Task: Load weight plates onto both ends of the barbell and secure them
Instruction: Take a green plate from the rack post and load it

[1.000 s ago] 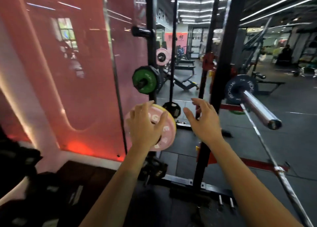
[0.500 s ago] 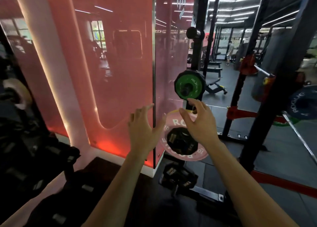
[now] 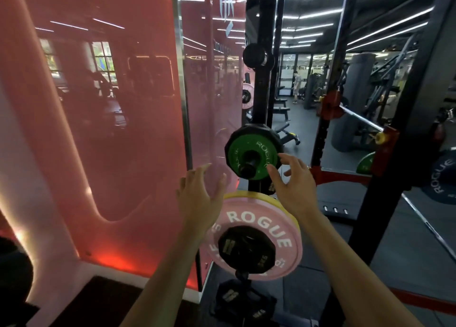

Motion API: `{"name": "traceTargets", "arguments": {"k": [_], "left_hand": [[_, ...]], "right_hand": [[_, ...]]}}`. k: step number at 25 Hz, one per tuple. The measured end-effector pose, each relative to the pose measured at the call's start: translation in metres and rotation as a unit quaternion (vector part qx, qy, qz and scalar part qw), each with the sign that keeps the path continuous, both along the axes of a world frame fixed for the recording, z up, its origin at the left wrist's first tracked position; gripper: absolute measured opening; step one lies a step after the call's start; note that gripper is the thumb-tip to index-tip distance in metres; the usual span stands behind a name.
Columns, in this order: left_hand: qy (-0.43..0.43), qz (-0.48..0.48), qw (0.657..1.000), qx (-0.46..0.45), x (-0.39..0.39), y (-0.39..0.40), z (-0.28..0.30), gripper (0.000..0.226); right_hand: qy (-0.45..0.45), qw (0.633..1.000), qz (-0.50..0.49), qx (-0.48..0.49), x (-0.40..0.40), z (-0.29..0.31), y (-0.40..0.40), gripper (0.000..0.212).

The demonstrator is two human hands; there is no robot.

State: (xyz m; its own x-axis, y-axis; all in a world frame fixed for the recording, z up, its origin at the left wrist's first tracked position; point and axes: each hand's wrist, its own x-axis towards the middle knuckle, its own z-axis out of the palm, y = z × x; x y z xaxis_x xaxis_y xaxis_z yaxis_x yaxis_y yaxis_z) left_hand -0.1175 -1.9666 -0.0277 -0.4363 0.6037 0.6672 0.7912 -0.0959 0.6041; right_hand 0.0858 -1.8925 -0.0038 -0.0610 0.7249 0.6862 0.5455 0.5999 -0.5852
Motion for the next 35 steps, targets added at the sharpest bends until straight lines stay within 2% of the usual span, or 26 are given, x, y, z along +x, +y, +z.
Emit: {"name": "traceTargets", "arguments": {"k": [4, 9, 11, 14, 19, 24, 27, 31, 35], "left_hand": [[-0.022, -0.028, 0.999, -0.039, -0.020, 0.058, -0.022, 0.057], [0.015, -0.088, 0.995, -0.043, -0.041, 0.131, -0.011, 0.041], [0.029, -0.126, 0.991, -0.042, -0.046, 0.151, -0.009, 0.035], [0.028, -0.165, 0.985, -0.045, -0.053, 0.173, -0.011, 0.038], [0.001, -0.183, 0.982, -0.036, -0.046, 0.182, -0.014, 0.036], [-0.009, -0.181, 0.983, -0.015, -0.045, 0.174, -0.018, 0.034], [-0.010, -0.213, 0.977, 0.003, -0.054, 0.172, -0.017, 0.033], [0.001, -0.228, 0.973, -0.012, -0.061, 0.174, -0.020, 0.040], [-0.017, -0.236, 0.972, 0.005, -0.058, 0.169, -0.021, 0.035]], "right_hand": [[-0.023, 0.999, -0.031, -0.031, -0.010, -0.014, 0.050, 0.050], [-0.078, 0.991, -0.102, -0.031, -0.029, -0.021, 0.094, 0.053], [-0.077, 0.989, -0.118, -0.035, -0.037, -0.022, 0.103, 0.055], [-0.067, 0.988, -0.138, -0.035, -0.047, -0.026, 0.112, 0.057], [-0.080, 0.980, -0.177, -0.041, -0.044, -0.026, 0.121, 0.055], [-0.072, 0.984, -0.155, -0.049, -0.052, -0.031, 0.121, 0.055], [-0.061, 0.985, -0.154, -0.039, -0.046, -0.032, 0.116, 0.046], [-0.091, 0.982, -0.168, 0.005, -0.038, -0.029, 0.104, 0.039], [-0.095, 0.983, -0.156, -0.013, -0.036, -0.025, 0.089, 0.035]]}}
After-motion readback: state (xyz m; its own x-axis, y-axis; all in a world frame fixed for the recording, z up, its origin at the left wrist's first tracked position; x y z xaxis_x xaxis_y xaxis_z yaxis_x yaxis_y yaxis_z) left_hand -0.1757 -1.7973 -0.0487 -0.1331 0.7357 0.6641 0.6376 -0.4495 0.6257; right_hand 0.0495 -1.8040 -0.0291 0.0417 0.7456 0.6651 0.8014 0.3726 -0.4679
